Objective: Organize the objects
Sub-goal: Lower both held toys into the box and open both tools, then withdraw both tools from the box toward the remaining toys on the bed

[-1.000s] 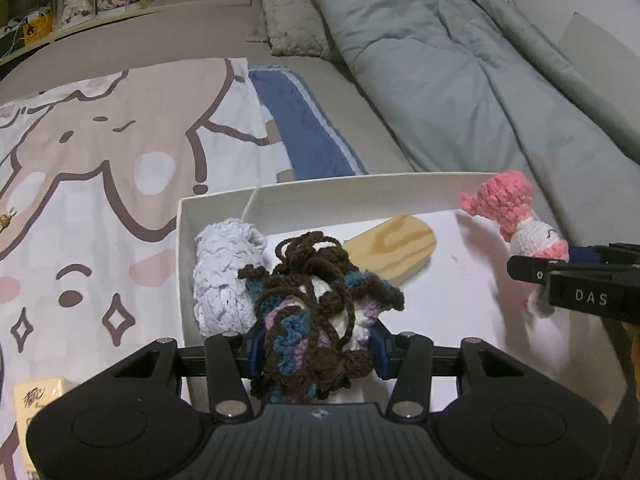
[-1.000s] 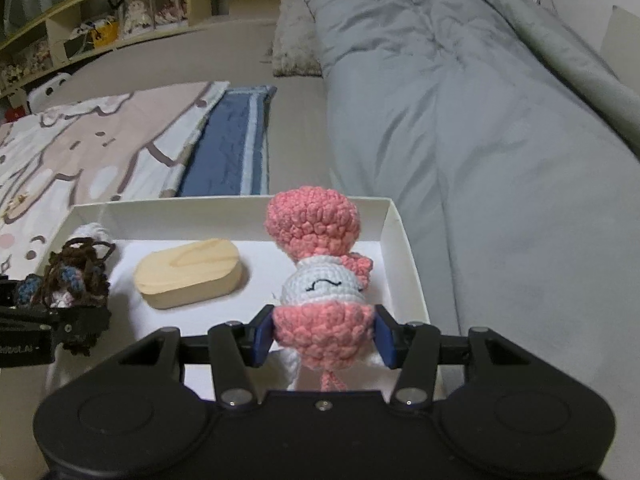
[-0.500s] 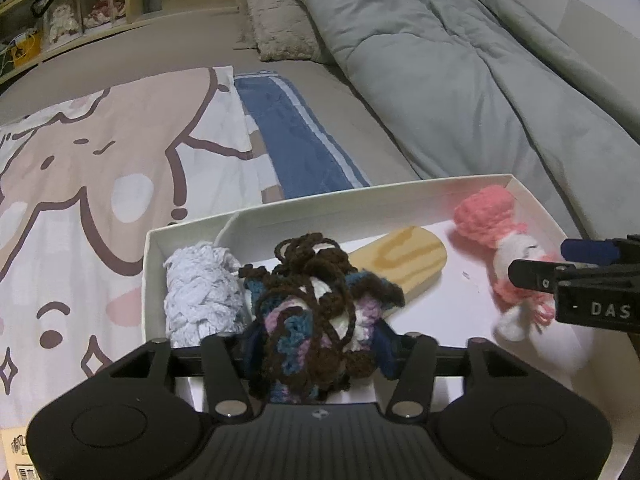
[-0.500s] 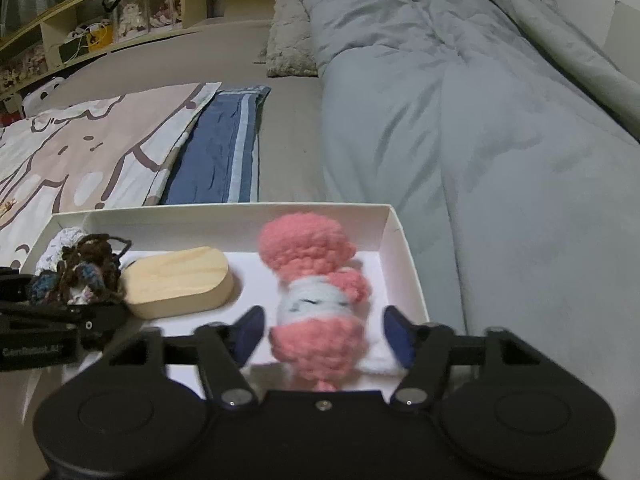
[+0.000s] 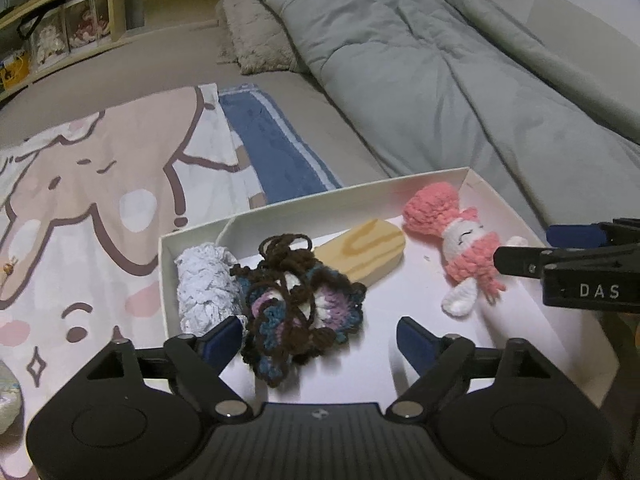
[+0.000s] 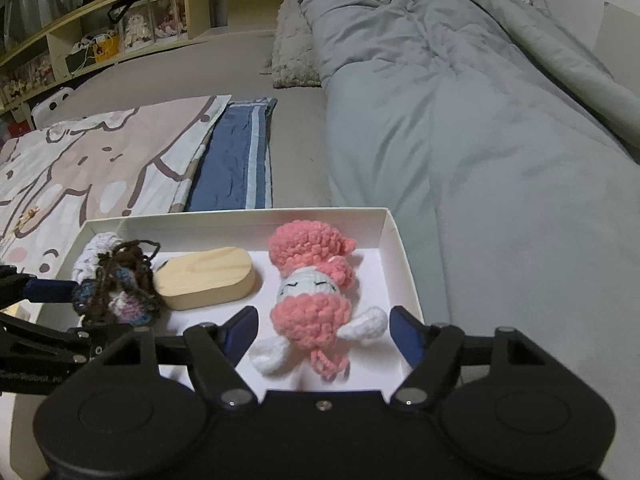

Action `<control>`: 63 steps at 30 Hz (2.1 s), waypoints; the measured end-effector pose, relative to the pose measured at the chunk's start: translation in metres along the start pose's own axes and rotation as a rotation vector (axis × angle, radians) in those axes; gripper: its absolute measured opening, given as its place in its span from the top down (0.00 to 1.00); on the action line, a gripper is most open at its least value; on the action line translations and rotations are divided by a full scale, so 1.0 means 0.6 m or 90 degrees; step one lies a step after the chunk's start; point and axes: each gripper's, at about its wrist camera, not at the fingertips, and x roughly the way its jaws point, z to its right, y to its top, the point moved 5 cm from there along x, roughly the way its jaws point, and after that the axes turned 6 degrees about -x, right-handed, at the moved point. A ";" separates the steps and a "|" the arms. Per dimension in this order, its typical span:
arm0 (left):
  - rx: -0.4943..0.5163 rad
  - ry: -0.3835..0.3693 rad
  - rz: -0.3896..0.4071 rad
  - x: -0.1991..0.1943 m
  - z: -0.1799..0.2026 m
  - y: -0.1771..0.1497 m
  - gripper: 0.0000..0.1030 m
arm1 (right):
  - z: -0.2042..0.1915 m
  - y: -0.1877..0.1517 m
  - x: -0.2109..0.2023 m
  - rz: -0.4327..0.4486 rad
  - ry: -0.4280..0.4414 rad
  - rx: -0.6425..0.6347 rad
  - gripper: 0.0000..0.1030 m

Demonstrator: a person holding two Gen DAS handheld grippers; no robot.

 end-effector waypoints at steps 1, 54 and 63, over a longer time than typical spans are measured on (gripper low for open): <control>0.001 0.001 0.002 -0.009 0.001 0.000 0.15 | 0.000 -0.001 -0.007 0.002 0.002 0.004 0.29; -0.003 -0.028 0.116 -0.290 -0.061 -0.076 0.00 | -0.091 -0.076 -0.290 0.088 -0.033 0.071 0.00; -0.018 -0.022 0.127 -0.296 -0.100 -0.080 0.00 | -0.115 -0.072 -0.280 0.090 -0.027 0.068 0.00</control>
